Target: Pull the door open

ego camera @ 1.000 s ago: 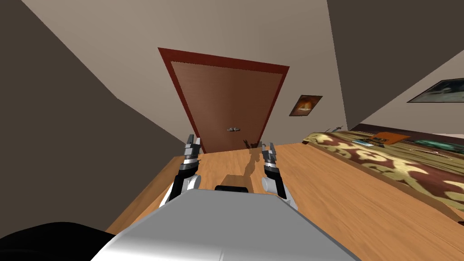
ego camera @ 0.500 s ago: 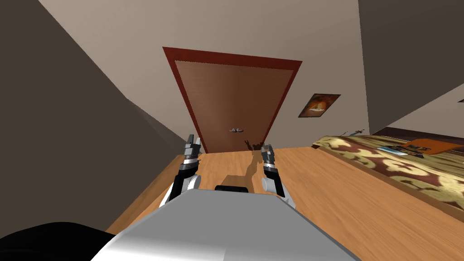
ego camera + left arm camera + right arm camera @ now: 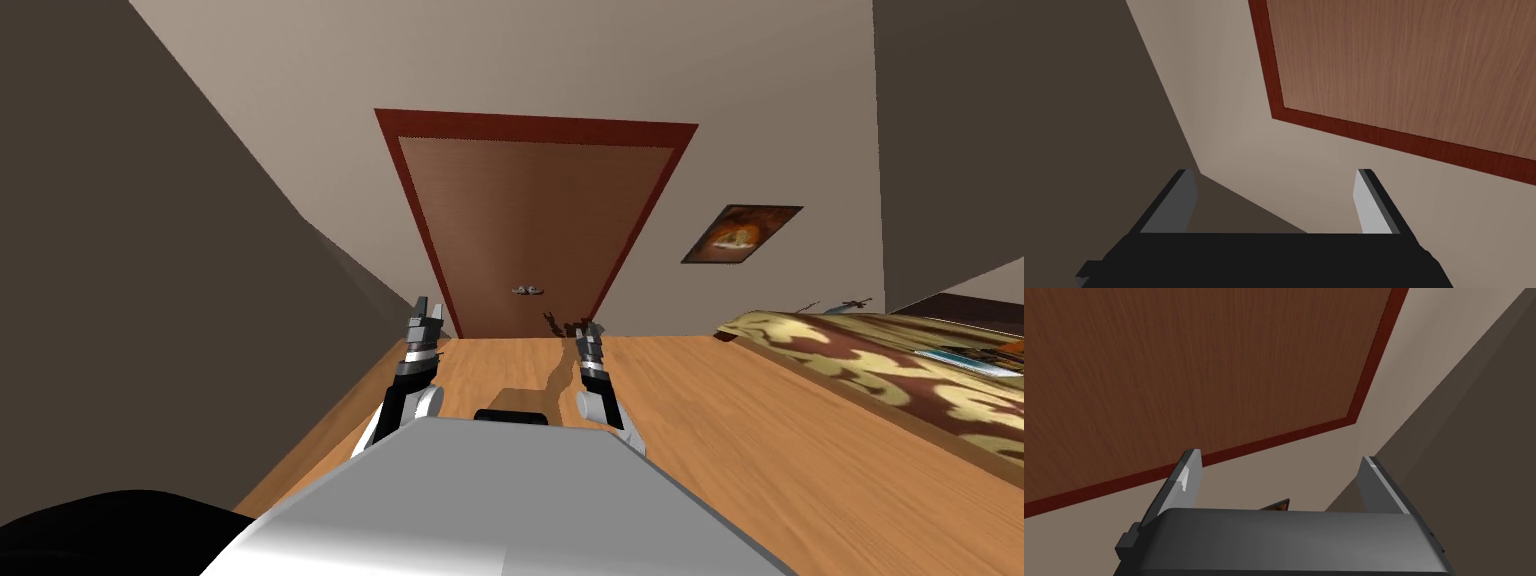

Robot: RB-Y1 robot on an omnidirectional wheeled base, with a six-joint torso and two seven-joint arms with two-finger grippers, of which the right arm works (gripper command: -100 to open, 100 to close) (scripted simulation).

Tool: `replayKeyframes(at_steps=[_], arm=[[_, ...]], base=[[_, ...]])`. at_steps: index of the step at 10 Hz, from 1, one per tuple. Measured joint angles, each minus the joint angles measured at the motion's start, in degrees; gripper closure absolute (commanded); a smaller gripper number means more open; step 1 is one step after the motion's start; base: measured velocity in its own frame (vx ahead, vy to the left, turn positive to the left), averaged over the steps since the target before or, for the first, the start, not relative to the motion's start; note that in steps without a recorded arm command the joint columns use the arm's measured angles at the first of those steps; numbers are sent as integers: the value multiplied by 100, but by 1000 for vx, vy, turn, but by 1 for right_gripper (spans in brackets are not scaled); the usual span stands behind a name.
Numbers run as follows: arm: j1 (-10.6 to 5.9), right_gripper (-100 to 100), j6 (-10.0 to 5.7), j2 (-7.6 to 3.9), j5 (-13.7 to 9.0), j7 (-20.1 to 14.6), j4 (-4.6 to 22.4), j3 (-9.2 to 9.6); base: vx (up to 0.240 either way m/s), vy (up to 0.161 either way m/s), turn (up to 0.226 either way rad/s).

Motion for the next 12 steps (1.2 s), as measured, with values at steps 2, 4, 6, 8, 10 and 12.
replayKeyframes(at_steps=[2, 4, 6, 8, 10, 12], arm=[[-68, -100, -24, -55, -53, 9, 240, -41], [-140, -100, -93, -76, -75, 24, 491, -57], [-289, -100, -171, -117, -121, 38, 867, -99], [-398, -100, -212, -149, -165, 66, 1193, -134], [-540, -100, -274, -187, -213, 85, 1553, -176], [-623, -100, -320, -210, -254, 112, 1849, -207]], base=[[85, -16, 104], [79, 4, 100], [102, -6, 135], [107, -23, 145], [110, -16, 132], [95, -12, 129]])
